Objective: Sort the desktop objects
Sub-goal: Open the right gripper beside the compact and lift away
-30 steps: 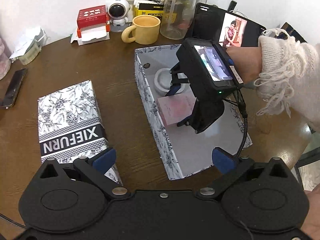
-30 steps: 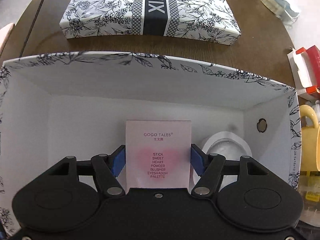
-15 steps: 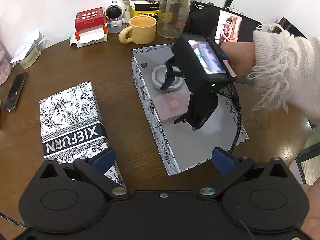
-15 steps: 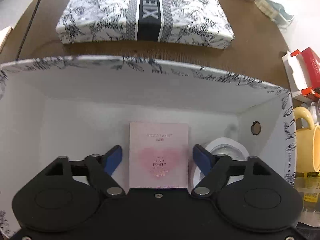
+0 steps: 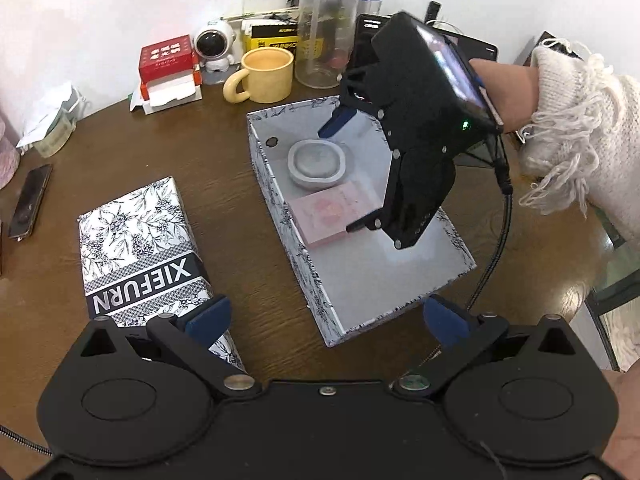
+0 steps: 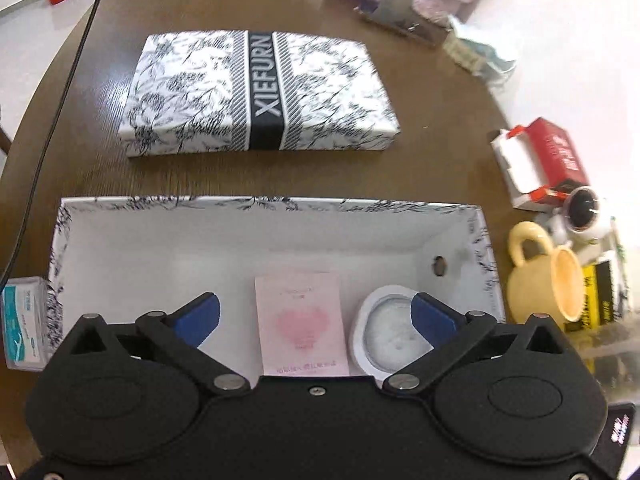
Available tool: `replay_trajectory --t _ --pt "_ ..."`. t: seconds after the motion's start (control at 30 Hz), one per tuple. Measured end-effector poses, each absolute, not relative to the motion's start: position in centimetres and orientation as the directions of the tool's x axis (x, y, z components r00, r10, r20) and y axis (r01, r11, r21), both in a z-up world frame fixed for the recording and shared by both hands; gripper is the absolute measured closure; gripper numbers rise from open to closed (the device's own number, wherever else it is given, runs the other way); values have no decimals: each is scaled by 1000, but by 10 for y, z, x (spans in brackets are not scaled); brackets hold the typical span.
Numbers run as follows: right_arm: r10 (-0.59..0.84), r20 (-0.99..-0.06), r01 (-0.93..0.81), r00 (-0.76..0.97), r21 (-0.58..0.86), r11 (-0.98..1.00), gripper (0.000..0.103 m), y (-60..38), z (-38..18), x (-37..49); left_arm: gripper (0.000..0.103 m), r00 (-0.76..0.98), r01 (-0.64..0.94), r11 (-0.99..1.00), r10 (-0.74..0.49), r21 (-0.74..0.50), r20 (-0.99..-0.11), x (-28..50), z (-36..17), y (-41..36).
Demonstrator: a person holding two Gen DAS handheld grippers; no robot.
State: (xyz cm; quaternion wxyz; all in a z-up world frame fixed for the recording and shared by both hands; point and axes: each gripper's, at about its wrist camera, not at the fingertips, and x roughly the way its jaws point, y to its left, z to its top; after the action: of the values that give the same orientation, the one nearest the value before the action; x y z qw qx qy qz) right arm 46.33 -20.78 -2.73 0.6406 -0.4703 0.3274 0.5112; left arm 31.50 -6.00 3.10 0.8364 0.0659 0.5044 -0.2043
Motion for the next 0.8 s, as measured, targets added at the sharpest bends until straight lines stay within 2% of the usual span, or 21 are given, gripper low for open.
replay_trajectory --t 0.47,0.8 --pt "408 -815 -904 411 -308 297 0 -236 36 412 0 404 505 860 -312 -75 -860 272 34 -56" --pt "382 -793 -854 474 -308 420 0 -261 51 340 0 378 600 798 -345 -57 -859 240 28 -62"
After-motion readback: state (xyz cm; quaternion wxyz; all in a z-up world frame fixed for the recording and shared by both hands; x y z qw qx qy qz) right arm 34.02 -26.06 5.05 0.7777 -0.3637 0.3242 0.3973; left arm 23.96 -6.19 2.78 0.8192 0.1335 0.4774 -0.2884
